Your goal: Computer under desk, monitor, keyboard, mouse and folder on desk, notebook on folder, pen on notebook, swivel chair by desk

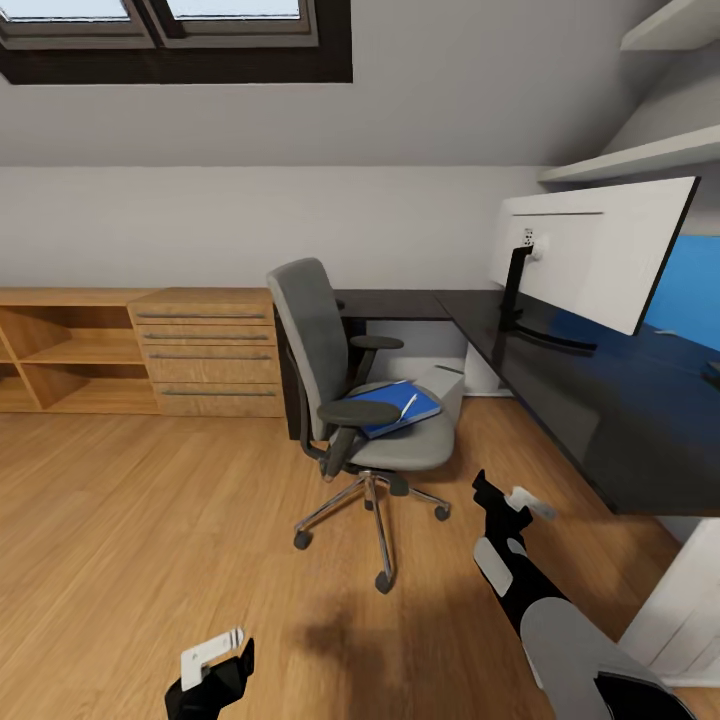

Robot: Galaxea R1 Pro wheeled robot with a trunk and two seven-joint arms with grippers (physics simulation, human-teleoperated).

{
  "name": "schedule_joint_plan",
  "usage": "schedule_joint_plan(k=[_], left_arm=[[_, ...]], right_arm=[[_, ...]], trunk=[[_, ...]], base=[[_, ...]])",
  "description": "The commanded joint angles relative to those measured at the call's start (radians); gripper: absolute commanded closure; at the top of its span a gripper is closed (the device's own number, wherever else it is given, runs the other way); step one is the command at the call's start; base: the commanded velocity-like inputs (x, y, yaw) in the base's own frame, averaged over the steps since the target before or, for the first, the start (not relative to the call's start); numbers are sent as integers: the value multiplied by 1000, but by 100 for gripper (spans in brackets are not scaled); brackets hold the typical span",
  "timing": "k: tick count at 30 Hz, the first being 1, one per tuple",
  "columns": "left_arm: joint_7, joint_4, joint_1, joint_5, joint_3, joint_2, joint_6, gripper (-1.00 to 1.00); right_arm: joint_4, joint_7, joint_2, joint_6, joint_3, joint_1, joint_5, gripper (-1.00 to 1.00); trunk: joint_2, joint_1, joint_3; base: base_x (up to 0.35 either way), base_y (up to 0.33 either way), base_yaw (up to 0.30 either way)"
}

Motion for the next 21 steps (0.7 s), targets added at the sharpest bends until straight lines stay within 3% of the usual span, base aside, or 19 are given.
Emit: schedule_joint_plan(k=[1, 11, 21], left_arm=[[5, 2, 1, 8, -1, 0, 1, -100], [5, 22, 2, 8, -1, 14, -15, -100], [5, 23, 2, 8, -1, 15, -17, -100]], right_arm=[[0, 1, 0, -4, 0, 0, -8, -100], [2, 3, 1, 0, 0, 1, -8, -100], [3, 4, 3, 4, 2, 1, -8, -100]], trunk=[[0, 0, -1], [0, 0, -1], [0, 0, -1]], base=[[0, 0, 0], [25, 3, 0], [268, 107, 0]])
